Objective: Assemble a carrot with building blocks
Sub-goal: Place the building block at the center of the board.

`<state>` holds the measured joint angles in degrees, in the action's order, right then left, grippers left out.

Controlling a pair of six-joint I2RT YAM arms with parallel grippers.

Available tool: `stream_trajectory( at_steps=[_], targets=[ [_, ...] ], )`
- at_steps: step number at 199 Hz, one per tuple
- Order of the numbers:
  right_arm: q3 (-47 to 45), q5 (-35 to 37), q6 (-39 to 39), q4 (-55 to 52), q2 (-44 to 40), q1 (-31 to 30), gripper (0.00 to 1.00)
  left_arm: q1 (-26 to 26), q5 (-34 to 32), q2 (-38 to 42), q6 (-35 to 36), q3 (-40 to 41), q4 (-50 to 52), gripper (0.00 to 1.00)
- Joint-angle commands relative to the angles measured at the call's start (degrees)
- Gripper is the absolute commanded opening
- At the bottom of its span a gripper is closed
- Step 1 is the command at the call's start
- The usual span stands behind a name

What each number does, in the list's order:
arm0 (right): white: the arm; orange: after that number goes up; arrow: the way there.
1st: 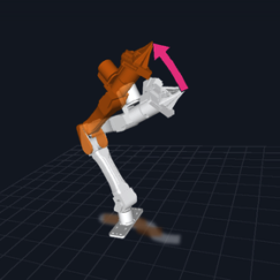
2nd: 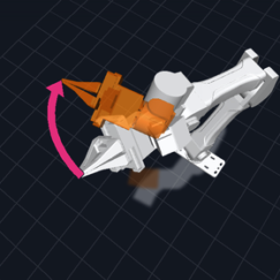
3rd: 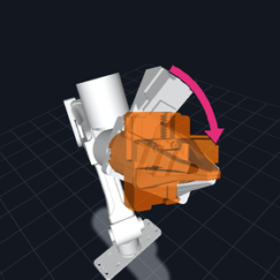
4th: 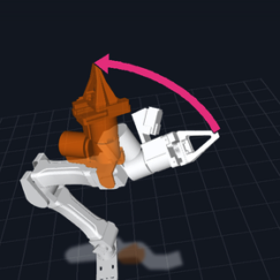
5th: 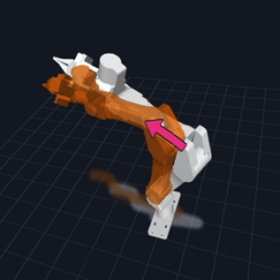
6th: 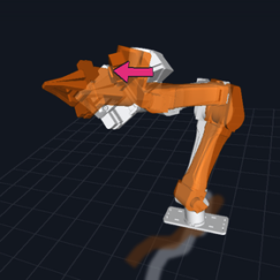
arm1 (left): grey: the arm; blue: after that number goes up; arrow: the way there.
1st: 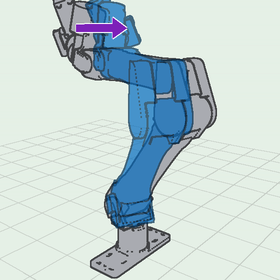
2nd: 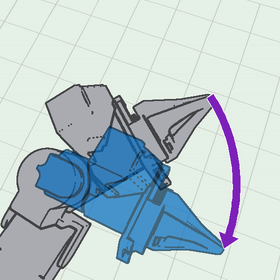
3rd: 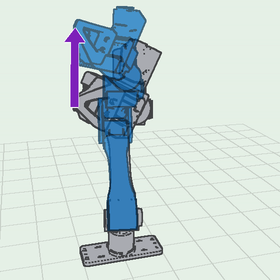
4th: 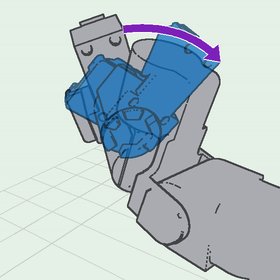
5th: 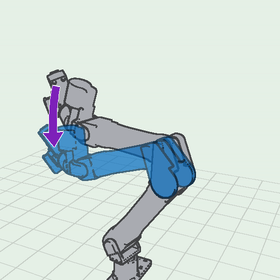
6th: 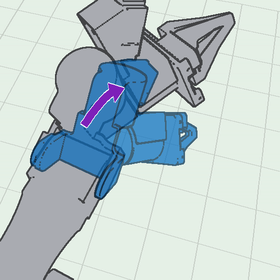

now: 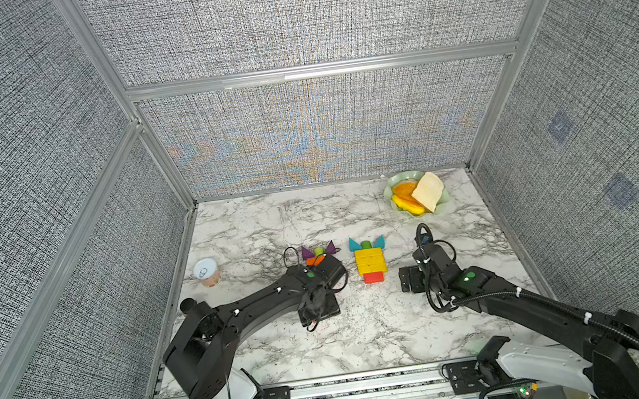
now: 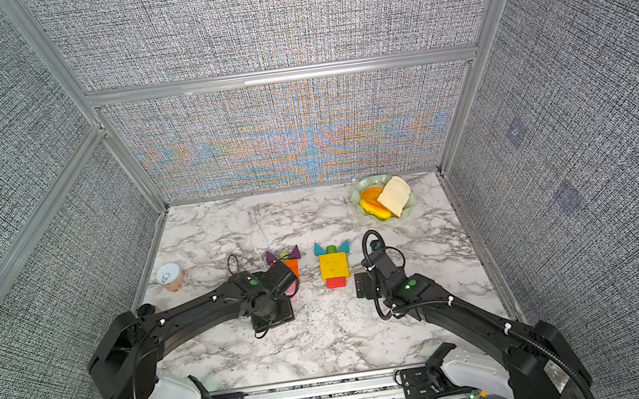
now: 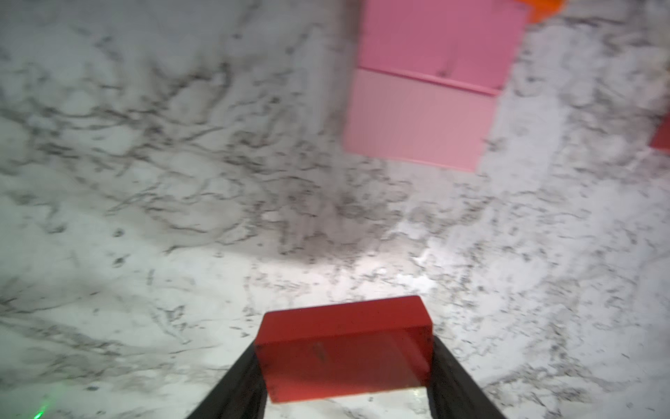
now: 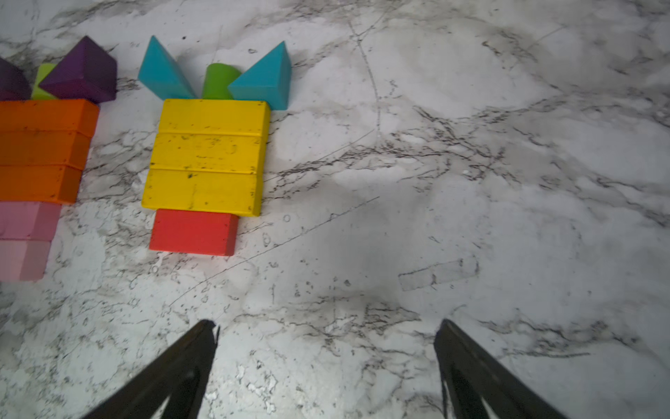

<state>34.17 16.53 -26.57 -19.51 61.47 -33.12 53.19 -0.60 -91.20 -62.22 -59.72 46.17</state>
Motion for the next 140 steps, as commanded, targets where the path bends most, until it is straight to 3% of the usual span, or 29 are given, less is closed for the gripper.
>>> stream_trajectory(
  at_steps=[1, 53, 140],
  targets=[
    [-1.3, 0.6, -2.0, -0.2, -1.5, 1.8, 0.97, 3.3, -1.8, -4.8, -0.5, -5.1, -0.6, 0.63],
    [-3.9, 0.0, -2.3, 1.3, -4.3, 3.5, 0.97, 8.6, -2.2, -18.6, 2.9, -17.8, -2.6, 0.63],
    [-4.7, -2.8, -1.2, 3.6, -3.5, 3.6, 0.97, 8.9, -3.2, -28.7, 7.7, -26.6, -2.0, 0.66]
  ],
)
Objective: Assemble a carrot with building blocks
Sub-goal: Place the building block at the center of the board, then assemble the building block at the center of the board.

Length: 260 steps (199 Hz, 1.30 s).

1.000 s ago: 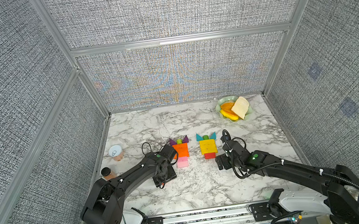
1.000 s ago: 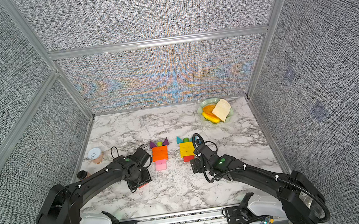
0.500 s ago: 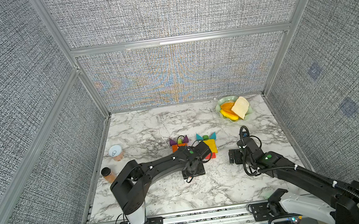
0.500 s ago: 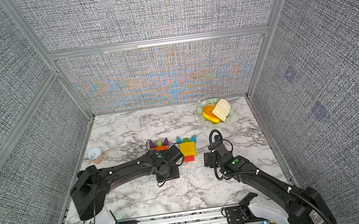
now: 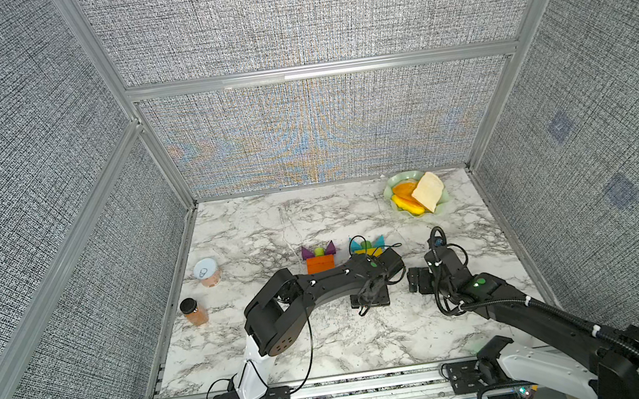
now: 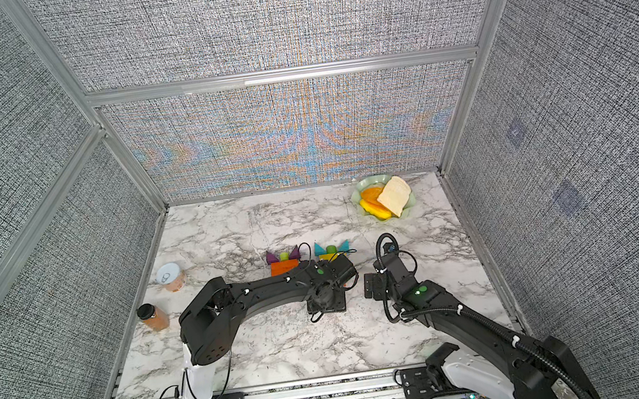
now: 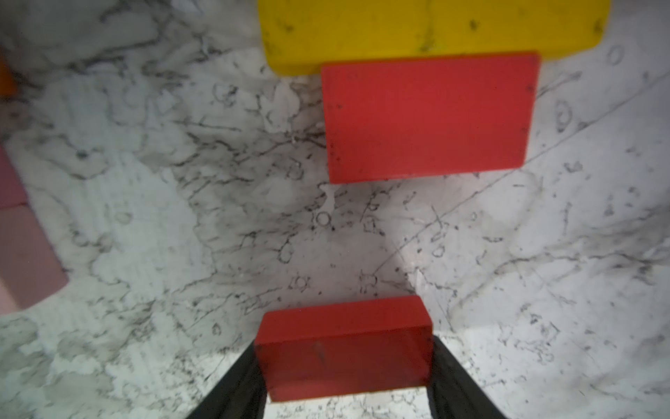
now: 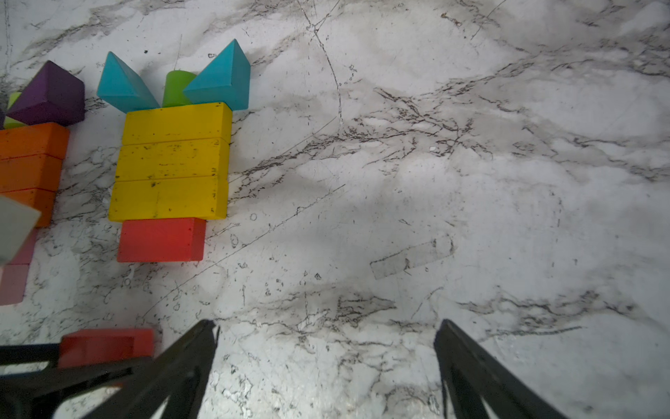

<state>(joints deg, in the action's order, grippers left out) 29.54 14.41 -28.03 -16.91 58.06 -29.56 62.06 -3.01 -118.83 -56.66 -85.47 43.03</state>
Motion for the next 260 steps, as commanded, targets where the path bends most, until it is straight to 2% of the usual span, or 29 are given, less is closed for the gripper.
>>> stream_trajectory(
  at_steps=[1, 18, 35, 92, 143, 164, 186, 210, 228, 234, 253, 260],
  targets=[
    [0.0, -0.7, 0.3, 1.0, -0.1, 0.0, 0.97, 0.0, -0.8, -1.2, 2.2, -0.9, 1.2, 0.66],
    [-0.1, -1.0, 0.3, 1.1, -0.3, 0.0, 0.97, 0.0, -0.9, -1.3, 2.8, -1.3, 1.0, 0.67],
    [-0.1, -1.3, 0.4, 1.0, -0.5, 0.1, 0.99, 0.0, -1.0, -0.5, 3.5, -1.7, 0.9, 0.73],
    [2.3, -1.3, -0.1, -3.1, 0.5, 0.1, 0.99, -0.1, -2.3, 4.5, 7.8, 0.2, -1.1, 0.99],
    [2.5, -1.7, -1.4, -5.1, -1.2, 0.0, 0.99, -0.2, -0.3, 7.8, 9.3, 5.2, -4.2, 0.99],
    [3.2, -2.5, -2.3, -7.1, -1.5, -0.2, 0.99, -0.2, -2.5, 12.6, 9.1, 7.4, -4.1, 1.00],
    [3.2, -4.8, -4.2, -7.5, -0.3, -2.3, 0.98, -1.5, -8.3, 20.7, 8.9, 12.3, -5.3, 0.99],
    [5.1, -6.0, -7.9, -7.5, 4.8, -7.5, 0.81, -4.7, -12.6, 30.0, 7.1, 20.8, -8.9, 0.99],
    [7.4, -6.5, -10.7, -6.9, 9.1, -11.6, 0.61, -7.7, -13.6, 36.7, 5.3, 27.5, -11.7, 0.99],
    [8.0, -6.1, -11.9, -6.2, 10.2, -13.2, 0.57, -8.6, -14.1, 39.0, 4.6, 29.6, -12.5, 0.99],
    [9.6, -7.3, -14.5, -4.4, 13.9, -16.9, 0.57, -10.2, -15.0, 46.9, 2.4, 36.6, -16.1, 0.99],
    [10.9, -7.2, -15.1, -5.0, 15.6, -18.0, 0.61, -10.4, -15.1, 50.0, 2.1, 39.5, -17.8, 0.99]
  ],
)
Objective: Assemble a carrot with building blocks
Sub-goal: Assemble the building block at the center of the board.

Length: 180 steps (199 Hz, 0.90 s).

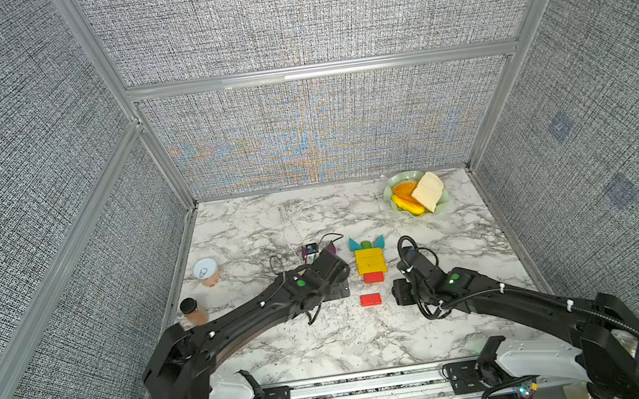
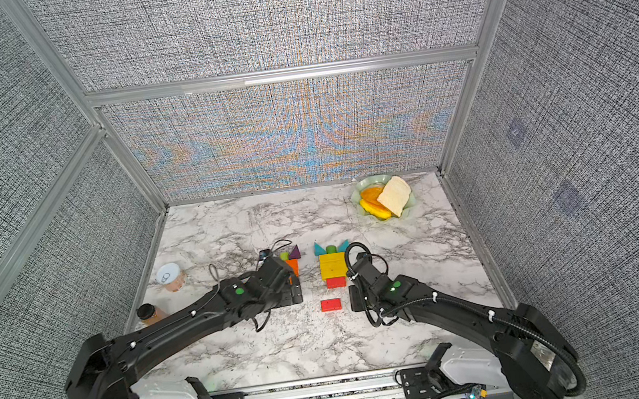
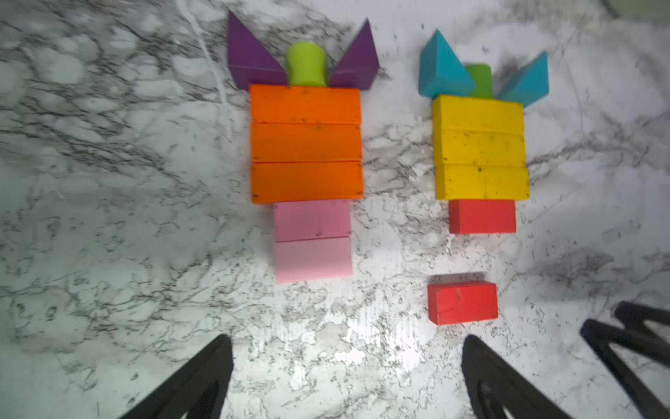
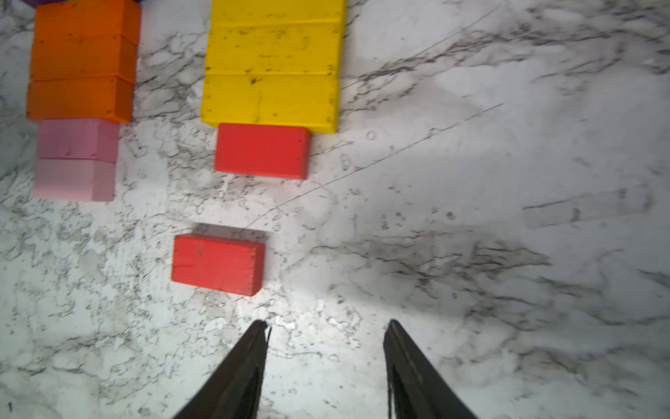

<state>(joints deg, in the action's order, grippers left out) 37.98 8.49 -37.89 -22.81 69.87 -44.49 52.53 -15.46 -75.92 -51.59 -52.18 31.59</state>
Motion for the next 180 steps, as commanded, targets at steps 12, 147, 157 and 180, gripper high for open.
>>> stream_trajectory(
  at_steps=[12, 147, 157, 180],
  targets=[
    [4.8, 0.3, -6.2, -0.5, 6.6, -5.2, 0.70, -1.0, -3.0, 12.7, -3.2, 11.1, -8.8, 0.99],
    [14.6, 7.8, -16.6, -4.1, 23.5, -11.9, 0.76, -1.5, -5.8, 34.5, -1.6, 25.6, -13.4, 0.99],
    [14.6, 8.1, -16.5, -4.3, 23.8, -11.9, 0.74, -1.5, -5.5, 34.3, -1.3, 25.6, -13.8, 0.99],
    [16.7, 8.4, -16.0, -4.6, 24.9, -11.8, 0.70, -1.5, -5.8, 34.3, -0.8, 25.9, -14.1, 0.99]
  ],
)
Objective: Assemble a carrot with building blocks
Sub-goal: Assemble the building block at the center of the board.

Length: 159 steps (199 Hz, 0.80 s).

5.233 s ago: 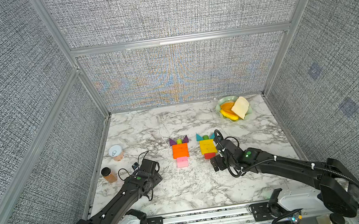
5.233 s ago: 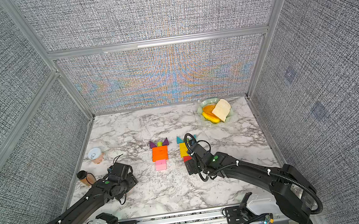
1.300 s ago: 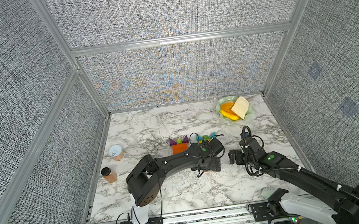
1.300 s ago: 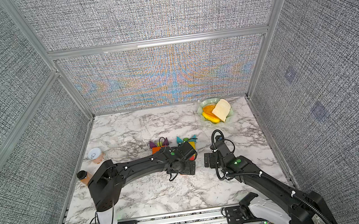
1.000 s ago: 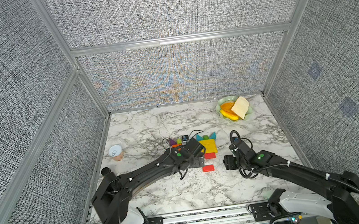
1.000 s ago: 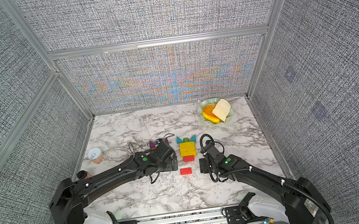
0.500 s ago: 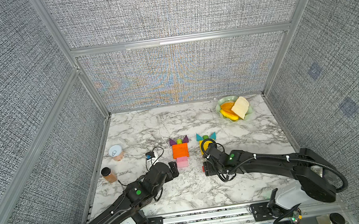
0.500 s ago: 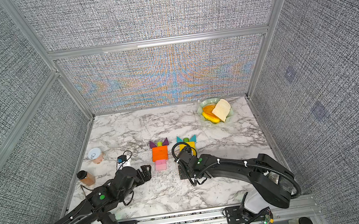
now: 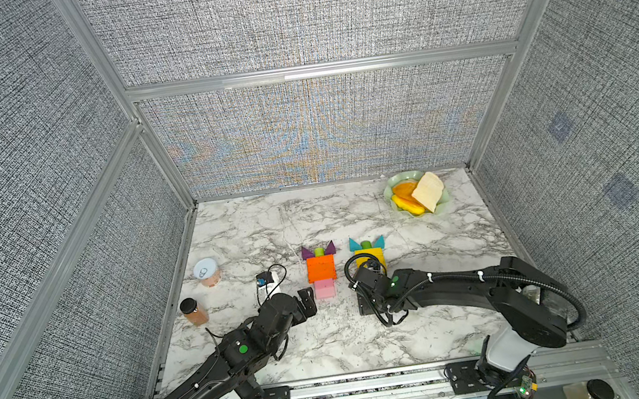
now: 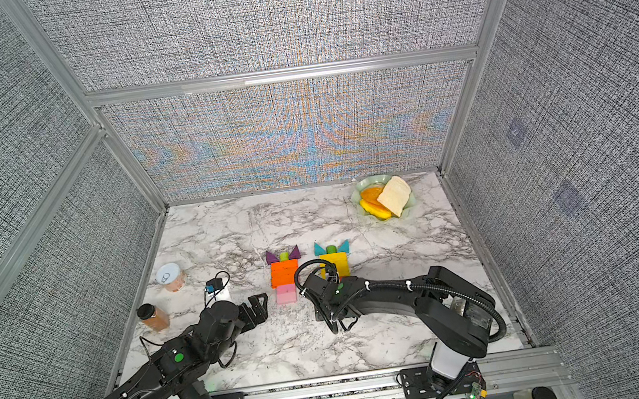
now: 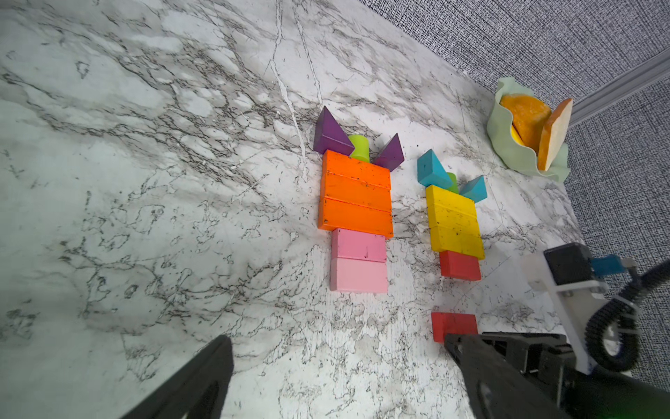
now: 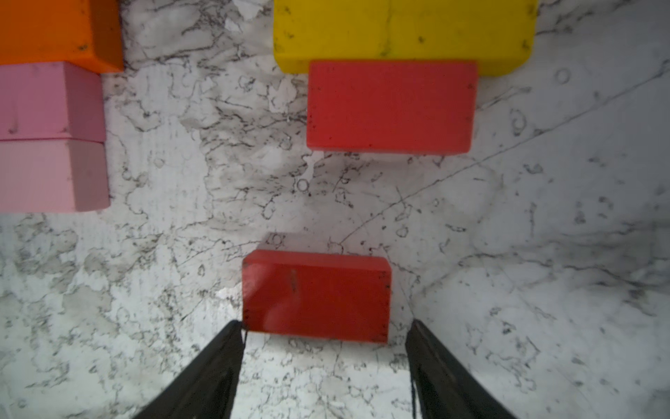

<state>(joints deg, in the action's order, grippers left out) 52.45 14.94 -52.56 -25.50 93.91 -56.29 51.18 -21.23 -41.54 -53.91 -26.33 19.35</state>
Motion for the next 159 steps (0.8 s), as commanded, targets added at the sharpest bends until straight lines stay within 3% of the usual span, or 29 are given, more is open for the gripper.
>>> stream_trajectory(
  at_steps=[1, 159],
  targets=[
    [2.3, 1.9, -1.3, -1.9, 0.9, 0.0, 0.70, -0.1, -0.1, -0.1, 1.5, 0.0, -1.9, 0.99],
    [2.0, 1.1, 1.0, -0.5, 2.7, 2.1, 0.70, -0.8, 0.9, -3.1, 2.8, -0.8, -3.2, 0.99]
  ],
)
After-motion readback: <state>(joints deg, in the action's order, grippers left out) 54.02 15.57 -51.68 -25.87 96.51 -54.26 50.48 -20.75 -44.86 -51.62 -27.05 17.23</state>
